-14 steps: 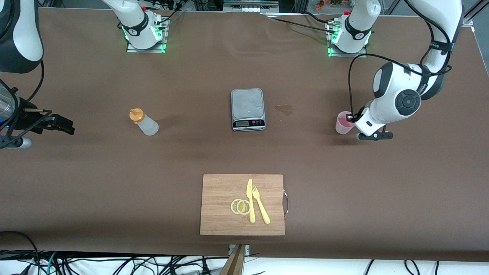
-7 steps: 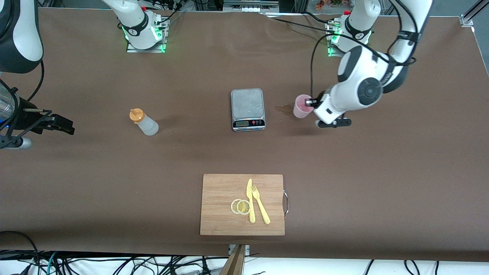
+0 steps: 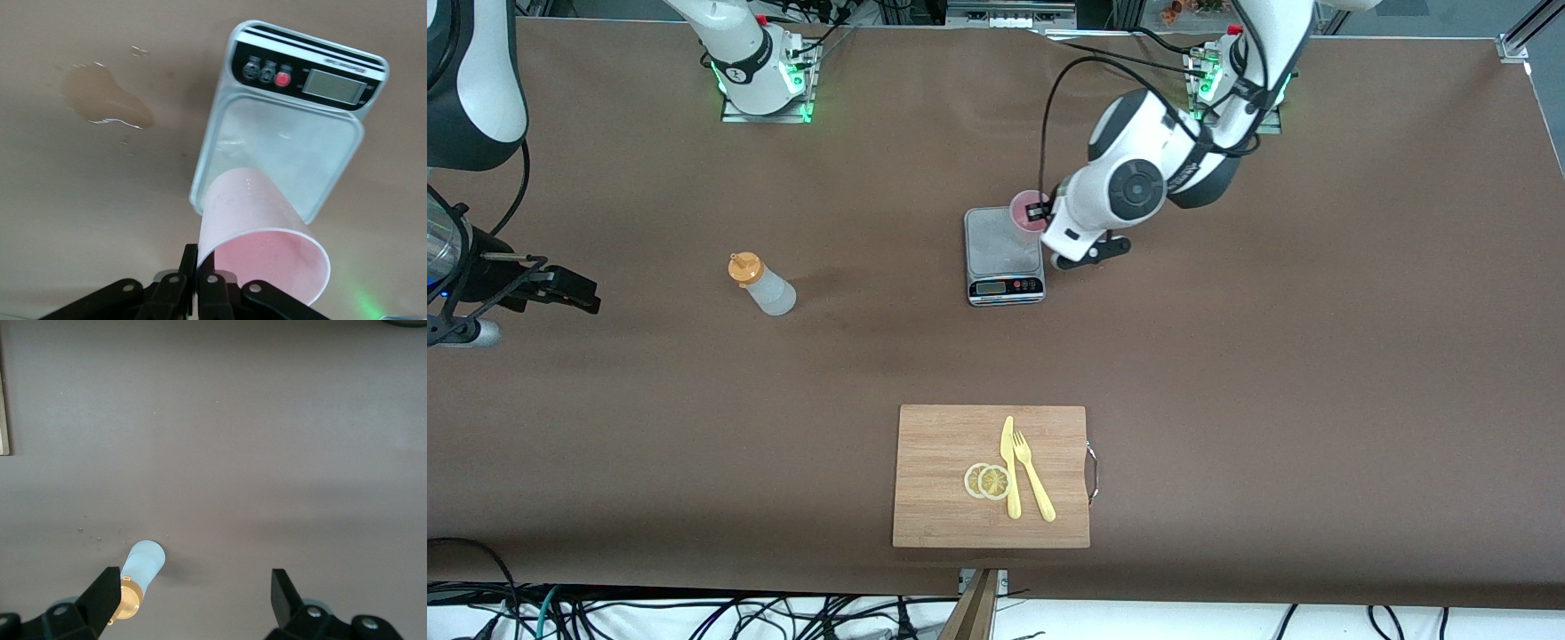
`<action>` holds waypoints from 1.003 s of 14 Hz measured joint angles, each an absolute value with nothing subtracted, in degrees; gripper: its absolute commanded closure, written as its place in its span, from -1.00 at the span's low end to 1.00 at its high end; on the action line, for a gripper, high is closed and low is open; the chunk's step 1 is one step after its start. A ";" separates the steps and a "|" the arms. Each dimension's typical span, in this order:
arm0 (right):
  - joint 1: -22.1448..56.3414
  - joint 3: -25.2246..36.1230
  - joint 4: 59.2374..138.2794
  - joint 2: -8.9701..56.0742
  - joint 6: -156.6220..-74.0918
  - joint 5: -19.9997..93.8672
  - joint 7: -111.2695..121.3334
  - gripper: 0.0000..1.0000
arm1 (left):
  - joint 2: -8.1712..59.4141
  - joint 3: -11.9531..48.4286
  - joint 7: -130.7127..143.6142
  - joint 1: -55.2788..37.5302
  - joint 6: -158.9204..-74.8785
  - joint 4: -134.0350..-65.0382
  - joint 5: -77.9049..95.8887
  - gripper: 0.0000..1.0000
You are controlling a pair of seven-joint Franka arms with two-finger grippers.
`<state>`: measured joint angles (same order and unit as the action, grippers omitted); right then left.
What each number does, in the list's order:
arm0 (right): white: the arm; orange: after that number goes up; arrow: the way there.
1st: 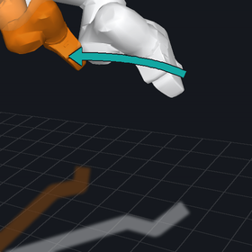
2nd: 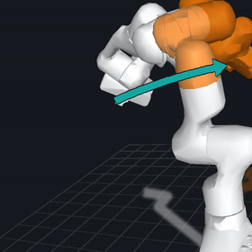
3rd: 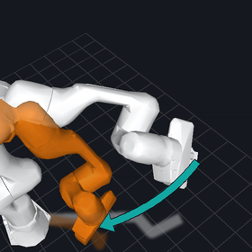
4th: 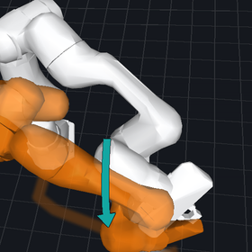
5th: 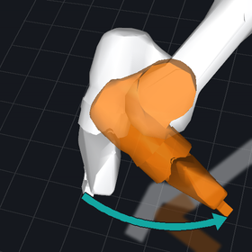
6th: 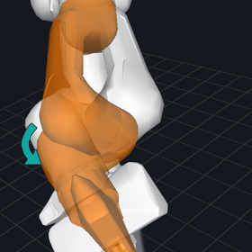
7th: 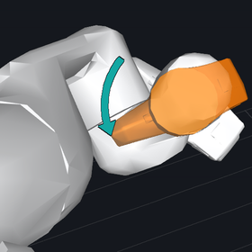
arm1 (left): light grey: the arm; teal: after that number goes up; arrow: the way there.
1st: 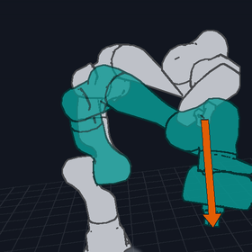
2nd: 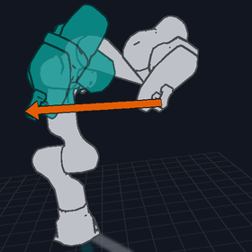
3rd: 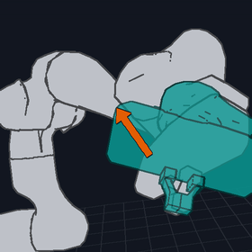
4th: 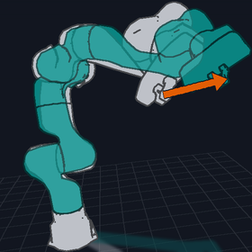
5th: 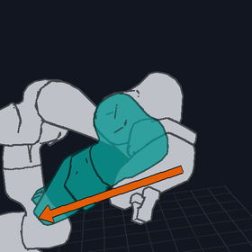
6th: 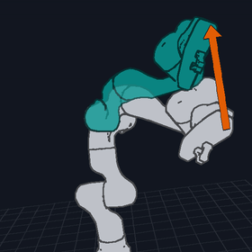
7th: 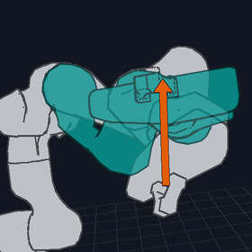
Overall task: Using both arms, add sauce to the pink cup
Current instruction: 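Carry the pink cup with the left gripper onto the scale, then release the pink cup and raise the left gripper away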
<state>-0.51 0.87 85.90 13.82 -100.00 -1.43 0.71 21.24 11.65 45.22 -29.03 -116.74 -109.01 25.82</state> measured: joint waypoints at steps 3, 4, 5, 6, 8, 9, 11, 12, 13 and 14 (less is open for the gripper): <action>-0.51 0.87 85.90 13.82 -100.00 -1.43 0.70 -1.00 | 24.53 11.63 46.37 -31.08 -119.40 -105.73 25.82 1.00; -0.51 0.88 85.90 13.82 -100.00 -1.43 0.69 -1.00 | 25.41 11.62 46.60 -31.77 -120.70 -105.23 25.82 1.00; -0.51 0.88 85.91 13.82 -100.00 -1.43 0.69 -1.00 | 26.19 11.63 46.95 -32.45 -121.80 -105.02 25.82 1.00; -0.51 0.88 85.90 13.82 -100.00 -1.43 0.69 -1.00 | 26.81 11.61 47.23 -33.03 -122.34 -104.87 25.82 1.00; -0.51 0.88 85.90 13.82 -100.00 -1.43 0.69 -1.00 | 27.44 11.60 47.69 -33.60 -122.65 -104.73 25.82 1.00; -0.51 0.88 85.90 13.82 -100.00 -1.43 0.69 -1.00 | 27.50 11.58 47.76 -33.65 -122.65 -104.71 25.82 1.00; -0.51 0.88 85.90 13.87 -100.00 -1.43 0.69 -1.00 | 27.51 11.45 47.77 -33.64 -122.65 -104.70 25.80 1.00; -0.51 0.88 85.91 13.93 -100.00 -1.43 0.69 -1.00 | 27.53 11.37 47.76 -33.65 -122.65 -104.71 25.79 1.00; -0.50 0.88 85.92 13.99 -100.00 -1.43 0.69 -1.00 | 27.55 11.26 47.74 -33.65 -122.65 -104.71 25.79 1.00; -0.47 0.88 85.92 14.02 -100.00 -1.43 0.69 -1.00 | 27.58 11.16 47.73 -33.64 -122.65 -104.71 25.61 1.00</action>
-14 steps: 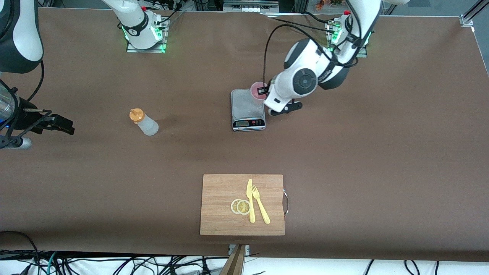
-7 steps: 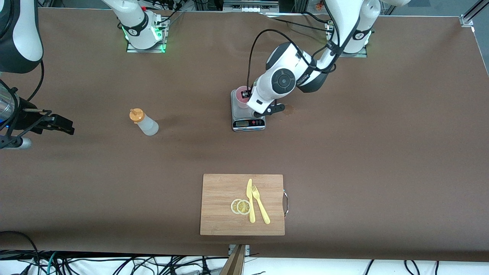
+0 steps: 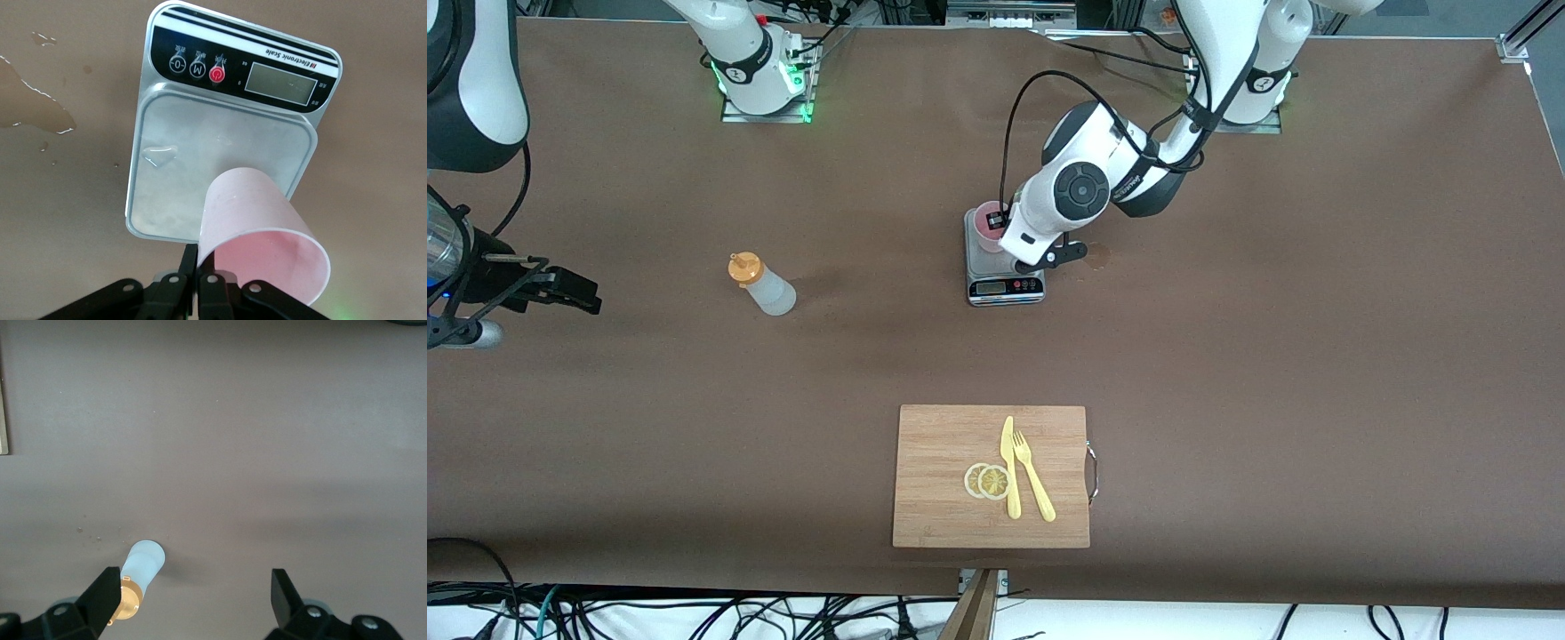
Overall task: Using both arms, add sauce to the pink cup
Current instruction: 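Release the pink cup and raise the left gripper away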
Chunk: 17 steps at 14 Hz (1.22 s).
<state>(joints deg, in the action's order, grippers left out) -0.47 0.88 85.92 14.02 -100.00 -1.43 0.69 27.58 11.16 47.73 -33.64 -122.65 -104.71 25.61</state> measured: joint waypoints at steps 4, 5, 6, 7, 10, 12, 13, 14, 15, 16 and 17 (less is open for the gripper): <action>-0.20 0.81 86.27 14.38 -99.91 -1.43 0.70 -1.00 | 27.99 10.92 47.72 -33.64 -122.69 -104.71 23.04 1.00; -0.17 0.81 86.30 14.73 -99.91 -1.43 0.71 -1.00 | 28.15 10.91 47.72 -33.65 -122.70 -104.71 22.94 1.00; -0.16 0.82 86.30 15.00 -99.91 -1.43 0.70 -1.00 | 28.15 10.90 47.72 -33.65 -122.70 -104.69 22.94 0.51; -0.15 0.82 86.30 15.19 -99.90 -1.43 0.71 -1.00 | 28.15 10.89 47.72 -33.65 -122.70 -104.67 22.94 -0.86; -0.15 0.82 86.30 15.31 -99.75 -1.45 0.73 -1.00 | 28.24 10.66 47.74 -33.65 -122.74 -104.68 22.93 -1.00; -0.17 0.83 86.30 15.31 -99.72 -1.77 0.86 -1.00 | 28.23 10.59 47.76 -33.65 -122.76 -104.62 22.93 -1.00; -0.20 0.85 86.30 15.31 -99.56 -1.92 1.17 -1.00 | 28.20 10.59 47.76 -33.65 -122.76 -104.51 22.93 -1.00; -0.22 0.85 86.30 15.31 -99.08 -1.99 1.83 -1.00 | 28.11 10.59 47.76 -33.65 -122.72 -104.34 22.93 -1.00; -0.23 0.86 86.30 15.33 -98.34 -2.02 3.11 -1.00 | 27.85 10.60 47.76 -33.65 -122.23 -104.05 22.93 -1.00; -0.23 0.86 86.31 15.37 -97.71 -2.03 4.20 -1.00 | 27.36 10.58 47.77 -33.65 -120.90 -103.65 22.93 -1.00; -0.25 0.86 86.33 15.45 -96.99 -2.03 5.18 -1.00 | 26.48 10.46 47.83 -33.58 -119.44 -103.33 22.93 -1.00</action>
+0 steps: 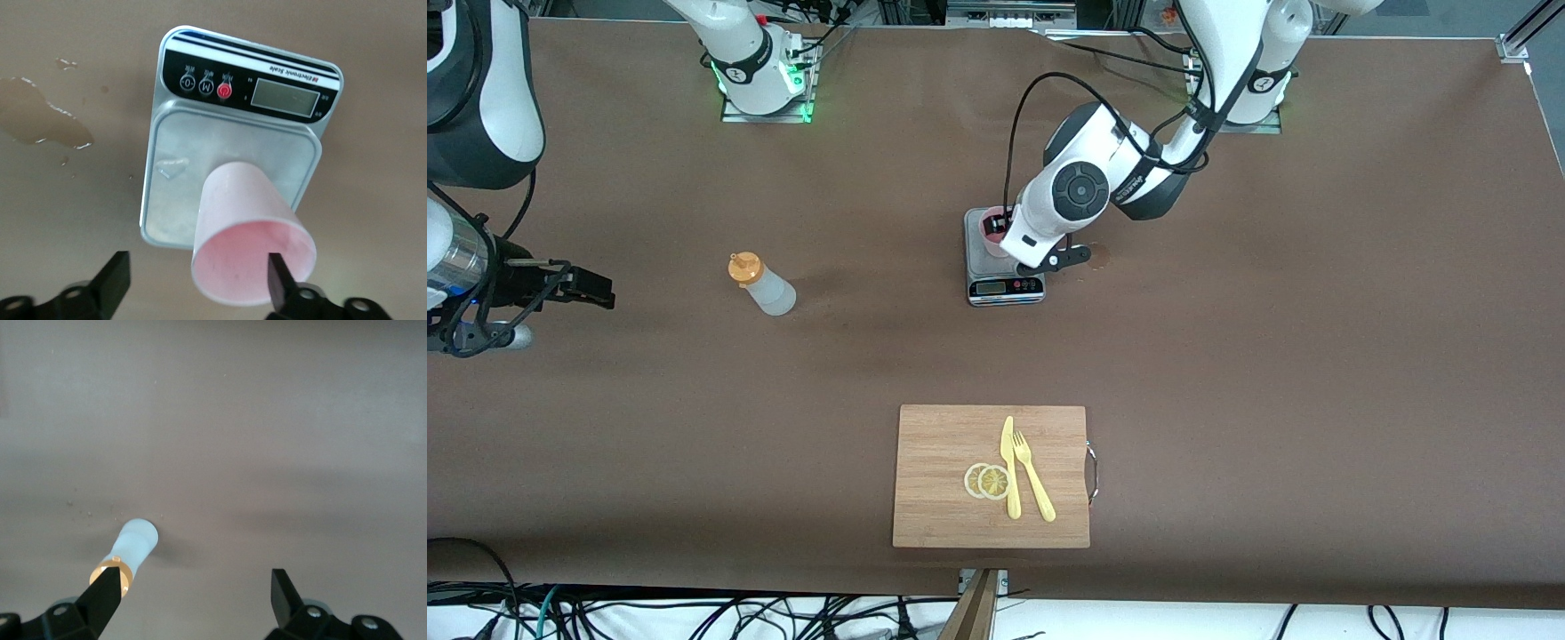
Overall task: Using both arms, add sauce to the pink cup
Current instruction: 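Release the pink cup and raise the left gripper away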
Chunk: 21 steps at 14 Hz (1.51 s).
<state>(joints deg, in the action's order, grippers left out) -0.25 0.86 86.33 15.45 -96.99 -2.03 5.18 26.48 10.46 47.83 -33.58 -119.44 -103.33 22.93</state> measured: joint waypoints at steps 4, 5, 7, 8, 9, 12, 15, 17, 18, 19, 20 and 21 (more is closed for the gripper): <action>-0.72 0.95 86.40 16.19 -94.05 -2.03 12.91 -1.00 | 20.00 9.12 47.83 -29.20 -112.41 -103.04 22.84 -1.00; -1.16 1.05 86.46 16.49 -93.77 -2.02 16.48 -1.00 | 17.99 8.98 47.45 -26.50 -110.49 -103.12 22.73 -1.00; -2.53 1.12 86.66 17.56 -93.64 -1.90 23.72 -0.99 | 13.98 8.73 43.56 -20.46 -106.63 -103.39 22.21 -1.00; -3.22 1.13 86.87 18.22 -93.62 -1.36 27.12 -0.99 | 12.09 8.33 40.49 -17.70 -104.65 -103.51 20.69 -1.00; -3.89 1.14 87.19 18.94 -93.61 -0.20 30.24 -0.99 | 10.40 7.61 37.19 -15.59 -103.10 -103.56 18.08 -1.00; -5.41 1.19 88.17 20.90 -93.64 2.44 39.39 -0.99 | 5.93 5.83 27.15 -12.02 -99.11 -103.61 8.58 -1.00; -7.60 1.26 88.75 23.10 -93.65 6.74 48.50 -0.99 | 1.58 2.90 18.12 -10.59 -95.05 -103.63 2.91 -1.00; -9.39 1.30 89.35 24.69 -93.67 10.16 54.94 -0.99 | -1.33 -0.75 9.97 -9.69 -93.86 -103.67 2.28 -1.00; -10.27 1.32 89.73 25.49 -93.67 11.92 58.09 -0.99 | -2.44 -2.55 6.39 -9.11 -93.42 -103.70 2.09 -1.00; -11.07 1.33 90.14 26.26 -93.68 13.62 61.10 -0.99 | -3.22 -4.22 3.32 -8.72 -93.35 -103.69 1.58 -1.00; -11.78 1.35 90.65 26.95 -93.68 15.23 63.81 -0.99 | -3.68 -5.28 0.89 -8.50 -93.29 -103.58 0.64 -1.00; -12.36 1.34 91.24 27.48 -93.71 16.75 66.10 -0.99 | -3.94 -5.76 -0.65 -8.38 -93.03 -103.19 0.00 -1.00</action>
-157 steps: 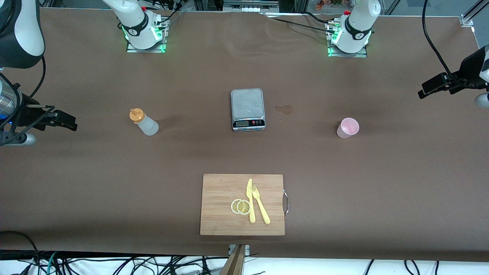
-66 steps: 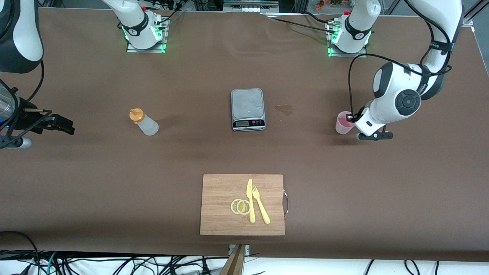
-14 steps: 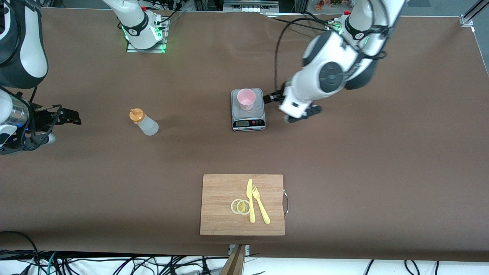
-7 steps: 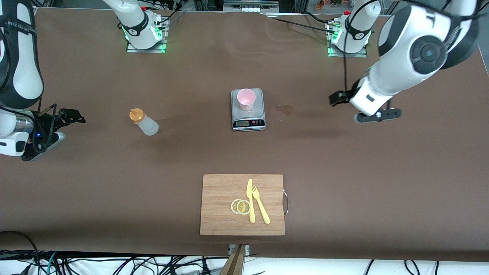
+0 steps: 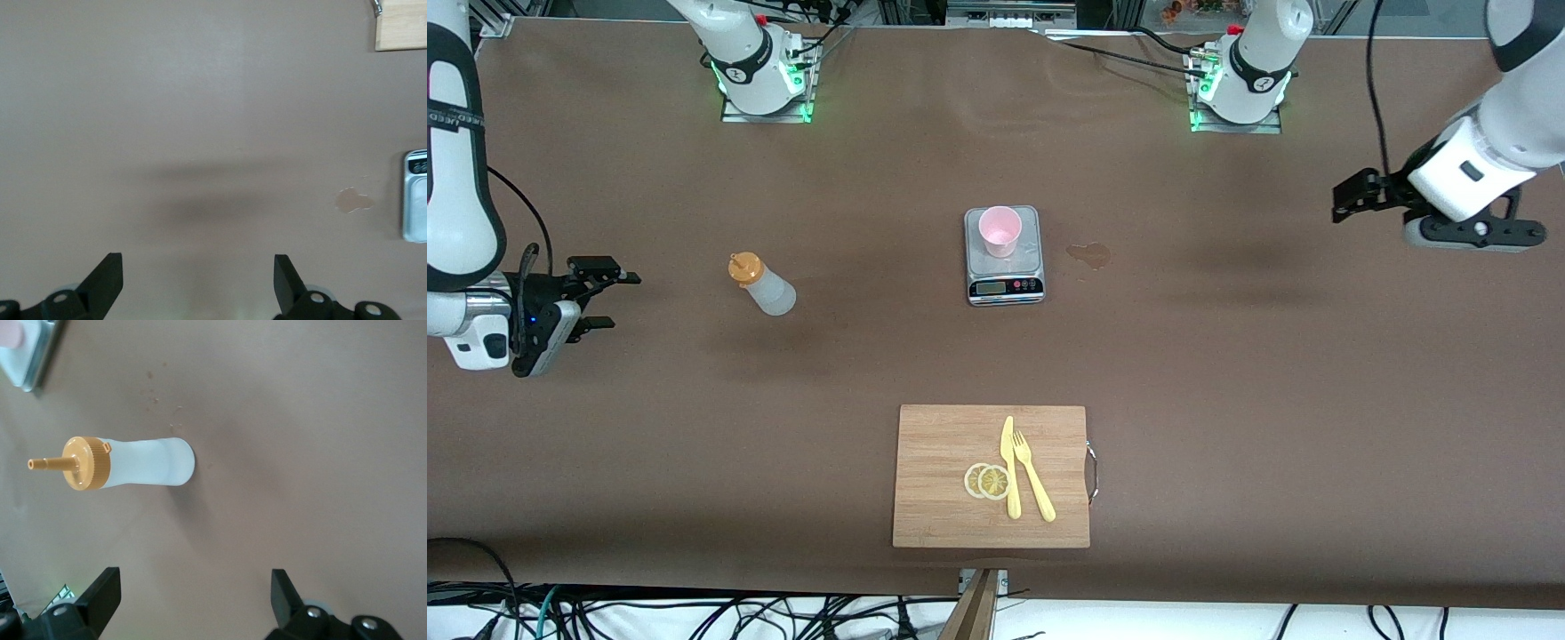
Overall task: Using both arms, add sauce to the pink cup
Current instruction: 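Release the pink cup and raise the left gripper away, then reach the right gripper toward the white squeeze bottle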
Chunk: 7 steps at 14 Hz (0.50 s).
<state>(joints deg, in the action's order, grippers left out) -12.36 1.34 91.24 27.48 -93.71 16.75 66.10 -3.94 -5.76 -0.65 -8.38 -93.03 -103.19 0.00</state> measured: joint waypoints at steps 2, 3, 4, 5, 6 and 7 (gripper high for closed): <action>-13.38 1.35 92.92 28.27 -94.24 19.72 71.40 -0.99 | -4.10 -5.96 -1.51 -8.32 -92.14 -101.23 -0.23 -1.00; -13.80 1.35 93.70 28.56 -94.52 21.14 74.26 -0.99 | -4.10 -5.95 -1.52 -8.33 -92.05 -100.42 -0.24 -1.00; -14.27 1.35 94.55 28.92 -94.89 22.75 77.54 -0.99 | -4.10 -5.96 -1.52 -8.32 -92.21 -100.01 -0.24 -1.00; -14.76 1.35 95.59 29.34 -95.42 24.45 80.94 -0.99 | -4.10 -5.96 -1.52 -8.32 -92.46 -99.85 -0.24 -1.00; -15.19 1.36 96.82 29.69 -95.95 26.31 84.28 -0.99 | -4.08 -5.96 -1.52 -8.32 -92.69 -99.85 -0.24 -1.00; -15.64 1.36 98.39 29.97 -96.66 28.27 87.71 -0.99 | -4.04 -5.97 -1.50 -8.32 -92.82 -99.85 -0.24 -1.00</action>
<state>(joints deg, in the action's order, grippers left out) -15.64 1.36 98.39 29.97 -96.66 28.27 87.71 -4.04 -5.97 -1.50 -8.32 -92.82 -99.85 -0.24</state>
